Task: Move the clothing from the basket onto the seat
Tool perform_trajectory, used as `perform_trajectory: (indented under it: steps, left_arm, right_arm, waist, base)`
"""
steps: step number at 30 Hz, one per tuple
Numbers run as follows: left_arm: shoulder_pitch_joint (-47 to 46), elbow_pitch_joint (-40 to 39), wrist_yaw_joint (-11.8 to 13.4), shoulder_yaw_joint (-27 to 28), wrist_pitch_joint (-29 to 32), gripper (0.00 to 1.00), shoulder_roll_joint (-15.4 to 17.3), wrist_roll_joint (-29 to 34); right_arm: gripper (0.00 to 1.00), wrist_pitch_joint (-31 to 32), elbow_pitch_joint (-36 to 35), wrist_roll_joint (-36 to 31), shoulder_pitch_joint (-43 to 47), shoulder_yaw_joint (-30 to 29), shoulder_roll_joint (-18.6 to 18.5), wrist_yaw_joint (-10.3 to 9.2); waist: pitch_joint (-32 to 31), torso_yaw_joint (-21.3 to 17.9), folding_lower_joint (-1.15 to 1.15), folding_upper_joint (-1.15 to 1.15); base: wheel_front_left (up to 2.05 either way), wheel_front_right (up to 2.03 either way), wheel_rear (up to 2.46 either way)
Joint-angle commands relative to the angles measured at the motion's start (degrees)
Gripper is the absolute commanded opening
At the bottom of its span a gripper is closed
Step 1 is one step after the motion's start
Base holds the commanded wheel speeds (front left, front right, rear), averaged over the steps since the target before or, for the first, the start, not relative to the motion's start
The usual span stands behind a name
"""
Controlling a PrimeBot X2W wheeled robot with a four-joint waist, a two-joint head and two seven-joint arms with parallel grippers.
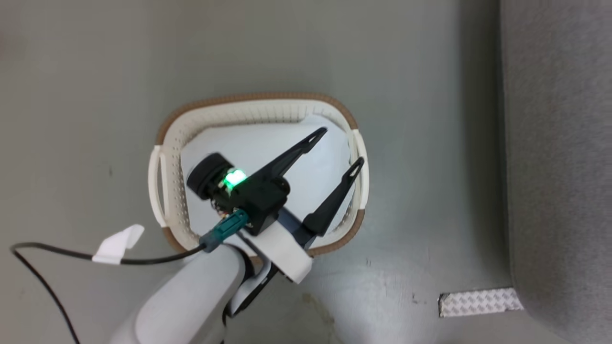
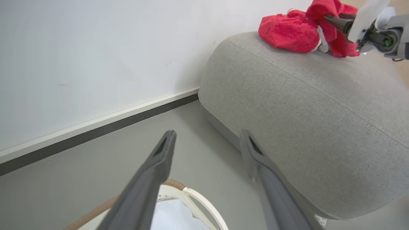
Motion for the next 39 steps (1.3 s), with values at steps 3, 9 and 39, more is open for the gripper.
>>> perform_trajectory:
  steps: [3, 9, 39]
  left_arm:
    - [2.9, 1.7, 0.6, 0.5, -2.0, 1.00, -0.2, -1.8]
    - [8.4, 5.5, 2.4, 2.7, -5.4, 1.00, -1.5, -5.4]
    - [37.8, 14.9, 3.9, 27.6, -6.9, 1.00, -6.1, -2.6]
  right_arm:
    - [1.00, -0.2, -2.5, 1.8, 5.3, 2.1, 1.1, -0.15]
    - [1.00, -0.1, -10.9, 7.6, 17.4, 6.6, 4.8, -0.15]
    - [1.00, -0.1, -31.0, 14.5, 59.0, 26.7, 19.2, -0.15]
  waist:
    - [-6.1, -0.4, 0.00, 0.00]
    - [-15.1, 0.8, 0.00, 0.00]
    - [-42.7, 7.4, 0.00, 0.00]
  base:
    - [0.00, 0.00, 0.00]
    - [0.00, 0.00, 0.00]
    - [0.00, 0.00, 0.00]
